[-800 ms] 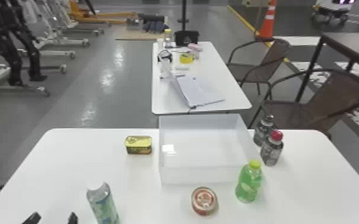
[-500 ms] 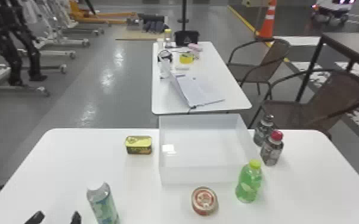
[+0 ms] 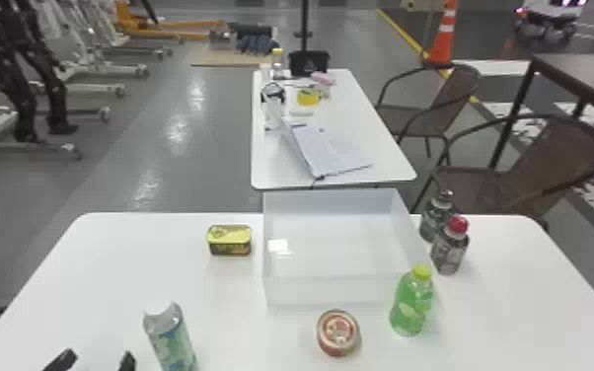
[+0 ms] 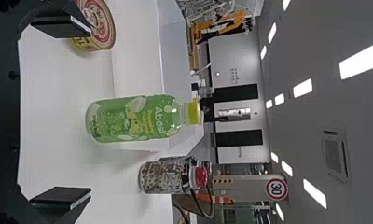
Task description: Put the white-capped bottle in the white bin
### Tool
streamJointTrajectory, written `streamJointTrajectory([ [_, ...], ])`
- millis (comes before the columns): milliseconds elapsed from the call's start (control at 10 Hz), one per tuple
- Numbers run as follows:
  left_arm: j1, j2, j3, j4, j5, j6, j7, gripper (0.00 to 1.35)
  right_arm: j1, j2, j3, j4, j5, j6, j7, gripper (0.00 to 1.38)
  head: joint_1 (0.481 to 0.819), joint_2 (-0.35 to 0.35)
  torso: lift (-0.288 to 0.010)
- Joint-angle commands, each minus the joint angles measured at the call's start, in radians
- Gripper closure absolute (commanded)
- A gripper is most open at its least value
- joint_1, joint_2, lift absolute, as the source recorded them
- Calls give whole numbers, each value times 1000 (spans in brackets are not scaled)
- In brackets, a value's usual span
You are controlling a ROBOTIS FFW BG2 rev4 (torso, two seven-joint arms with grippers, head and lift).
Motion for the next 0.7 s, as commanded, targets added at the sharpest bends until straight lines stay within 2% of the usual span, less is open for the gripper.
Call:
streamJointTrajectory([
  [0,-4,-3,0,6,1,-4,-9,137,0,1,0,0,-4,1,0,98,549,0,-100],
  [100,-7,-3,-29,26,30,-10,-26,139,-3,1,0,2,-4,1,0,98,549,0,-100],
  [300,-8,69,-91,50,80,-35,-51,142,-4,-1,0,6,-5,1,0,98,549,0,-100],
  [400,2,91,-106,47,93,-56,-51,142,-1,-1,0,8,-8,1,0,98,549,0,-100],
  [600,12,109,-100,40,86,-53,-58,142,2,-3,0,5,-10,1,0,98,549,0,-100],
])
